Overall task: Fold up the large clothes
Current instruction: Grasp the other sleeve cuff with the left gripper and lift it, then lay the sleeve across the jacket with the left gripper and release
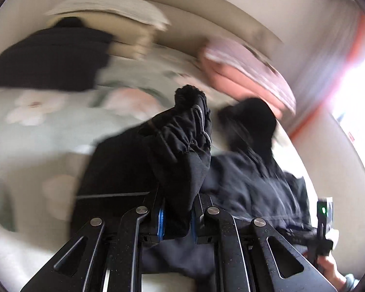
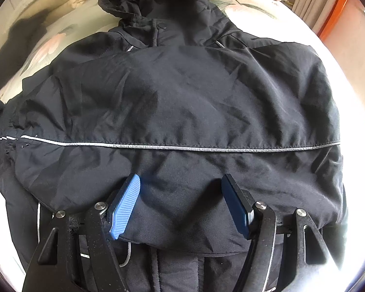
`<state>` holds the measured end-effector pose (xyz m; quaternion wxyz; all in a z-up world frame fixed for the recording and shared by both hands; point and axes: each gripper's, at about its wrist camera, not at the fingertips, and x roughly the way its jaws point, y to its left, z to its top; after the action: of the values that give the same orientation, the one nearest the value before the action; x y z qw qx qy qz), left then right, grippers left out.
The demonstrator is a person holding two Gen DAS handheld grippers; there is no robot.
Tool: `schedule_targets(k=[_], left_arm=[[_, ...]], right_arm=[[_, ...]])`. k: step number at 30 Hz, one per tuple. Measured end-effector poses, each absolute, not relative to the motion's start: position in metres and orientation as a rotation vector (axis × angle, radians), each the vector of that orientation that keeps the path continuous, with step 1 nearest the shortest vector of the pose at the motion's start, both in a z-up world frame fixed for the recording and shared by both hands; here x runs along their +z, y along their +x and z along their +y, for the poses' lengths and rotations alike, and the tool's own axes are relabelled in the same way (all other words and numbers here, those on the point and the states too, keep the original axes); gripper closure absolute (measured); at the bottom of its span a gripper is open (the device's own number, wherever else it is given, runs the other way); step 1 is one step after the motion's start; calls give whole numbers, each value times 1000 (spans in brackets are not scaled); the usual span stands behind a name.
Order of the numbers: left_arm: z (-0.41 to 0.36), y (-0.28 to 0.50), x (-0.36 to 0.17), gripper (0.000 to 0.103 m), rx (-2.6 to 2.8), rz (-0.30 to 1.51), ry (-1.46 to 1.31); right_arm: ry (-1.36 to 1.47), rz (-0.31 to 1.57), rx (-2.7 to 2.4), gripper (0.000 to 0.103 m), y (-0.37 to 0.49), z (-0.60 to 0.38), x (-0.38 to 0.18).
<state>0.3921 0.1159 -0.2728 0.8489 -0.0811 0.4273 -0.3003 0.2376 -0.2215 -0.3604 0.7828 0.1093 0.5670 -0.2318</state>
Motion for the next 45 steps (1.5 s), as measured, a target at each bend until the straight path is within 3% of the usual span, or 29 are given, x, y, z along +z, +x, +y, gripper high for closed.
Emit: schedule_targets(k=[8,12,14,16,27,33,45], left_arm=[[26,354,-317,85,-714,989,-30],[17,352,-334,61,-763,1058,-54],[20,353,-334,33,-830,1085,-121],[20,351,-335,25,-914,1122,-199],[31,341,-338,25,-987,1162,-231],[45,335,-336,25,-1007,1153,-224],[60,325,-331,26,-959,1129,-116]], right_arm=[[206,1214,-475,31,231,-220,-361],[192,1217,-458,31,229,-218,-360],[197,1220,-447,31,226,-217,-359],[215,1222,-433,30,223,-217,-355],[444,1067,-237,27,250,-186,-280],[604,1100,-101,24,300,-159,-299],[581,1198,-74,22,334,-123,-338]])
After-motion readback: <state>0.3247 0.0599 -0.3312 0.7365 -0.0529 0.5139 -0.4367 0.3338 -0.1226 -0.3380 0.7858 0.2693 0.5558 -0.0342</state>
